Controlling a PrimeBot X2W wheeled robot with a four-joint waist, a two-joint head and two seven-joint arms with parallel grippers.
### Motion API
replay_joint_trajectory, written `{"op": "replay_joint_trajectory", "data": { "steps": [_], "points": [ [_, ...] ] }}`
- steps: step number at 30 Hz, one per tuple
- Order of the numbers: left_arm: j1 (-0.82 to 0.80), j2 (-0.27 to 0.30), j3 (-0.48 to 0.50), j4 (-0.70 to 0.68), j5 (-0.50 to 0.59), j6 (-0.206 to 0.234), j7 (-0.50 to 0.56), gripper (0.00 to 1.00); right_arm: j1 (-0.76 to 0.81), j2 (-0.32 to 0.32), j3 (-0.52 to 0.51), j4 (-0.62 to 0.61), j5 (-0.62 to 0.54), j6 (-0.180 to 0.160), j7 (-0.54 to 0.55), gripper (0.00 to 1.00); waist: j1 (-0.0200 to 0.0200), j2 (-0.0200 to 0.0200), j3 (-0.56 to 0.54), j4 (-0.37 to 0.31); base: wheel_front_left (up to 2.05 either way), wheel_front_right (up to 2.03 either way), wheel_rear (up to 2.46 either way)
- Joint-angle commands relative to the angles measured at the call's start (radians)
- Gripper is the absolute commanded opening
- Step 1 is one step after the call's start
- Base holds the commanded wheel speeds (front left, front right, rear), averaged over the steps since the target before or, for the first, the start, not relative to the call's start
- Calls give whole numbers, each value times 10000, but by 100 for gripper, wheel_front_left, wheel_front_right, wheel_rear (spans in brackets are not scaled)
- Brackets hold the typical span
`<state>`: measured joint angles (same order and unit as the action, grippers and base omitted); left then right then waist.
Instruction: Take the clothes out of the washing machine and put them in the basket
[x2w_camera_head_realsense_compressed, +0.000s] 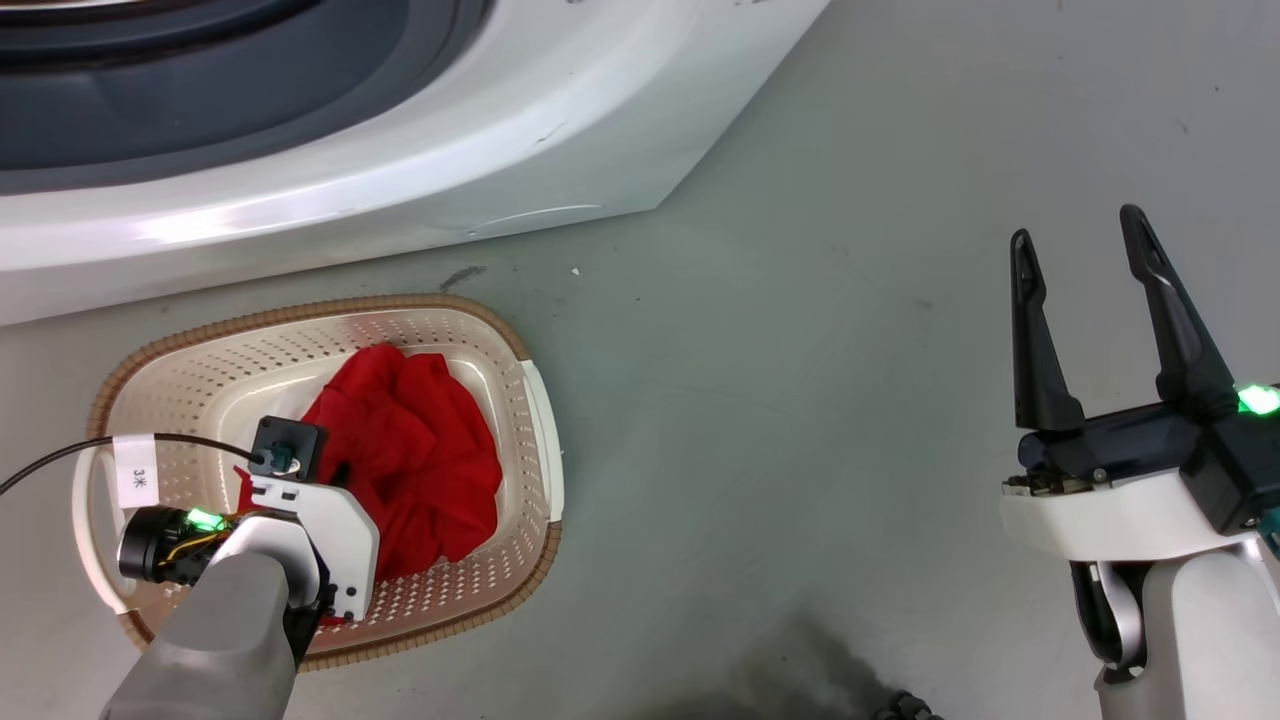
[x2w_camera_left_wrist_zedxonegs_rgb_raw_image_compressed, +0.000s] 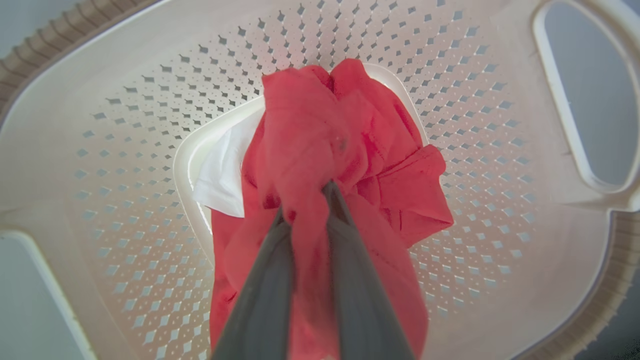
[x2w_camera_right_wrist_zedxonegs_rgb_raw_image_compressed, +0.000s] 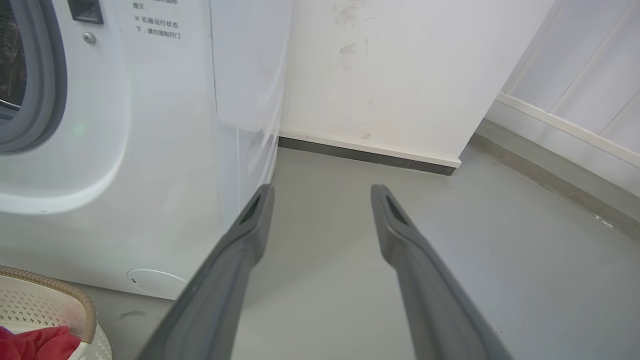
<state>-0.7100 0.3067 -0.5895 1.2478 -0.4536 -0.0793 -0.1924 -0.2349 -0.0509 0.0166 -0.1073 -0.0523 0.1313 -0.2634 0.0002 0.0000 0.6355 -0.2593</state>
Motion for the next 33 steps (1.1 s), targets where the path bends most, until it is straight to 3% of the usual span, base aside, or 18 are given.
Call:
{"op": "replay_joint_trajectory", "data": {
  "steps": [1, 3, 4, 5, 20, 33],
  "points": [
    [-153, 35, -39, 71, -6, -16, -6, 0, -154, 14, 32, -58, 57, -11, -19, 100, -2, 0, 66, -61, 0, 0, 0],
    [-192, 48, -94, 139, 52, -19, -20, 0, -143, 14, 42, -36, 98, -11, -19, 100, -2, 0, 73, -70, 0, 0, 0],
    [-209, 47, -99, 166, 55, 84, -94, 34, -139, 14, 46, -12, 114, -11, -19, 100, -2, 0, 58, -61, 0, 0, 0],
    [-202, 16, -98, 197, 41, 109, -127, 100, -132, 14, 41, 19, 133, -11, -19, 100, -2, 0, 23, -45, 0, 0, 0],
    [113, -519, -139, -171, -18, 148, -723, 100, 4, 12, -47, 440, -73, -11, -19, 100, -2, 0, -1617, 805, 0, 0, 0],
    [2059, -232, 1551, -5052, 851, 1108, -728, 100, 616, 11, -266, 924, -161, -11, -19, 100, -2, 0, -3681, 1907, 0, 0, 0]
  ]
}}
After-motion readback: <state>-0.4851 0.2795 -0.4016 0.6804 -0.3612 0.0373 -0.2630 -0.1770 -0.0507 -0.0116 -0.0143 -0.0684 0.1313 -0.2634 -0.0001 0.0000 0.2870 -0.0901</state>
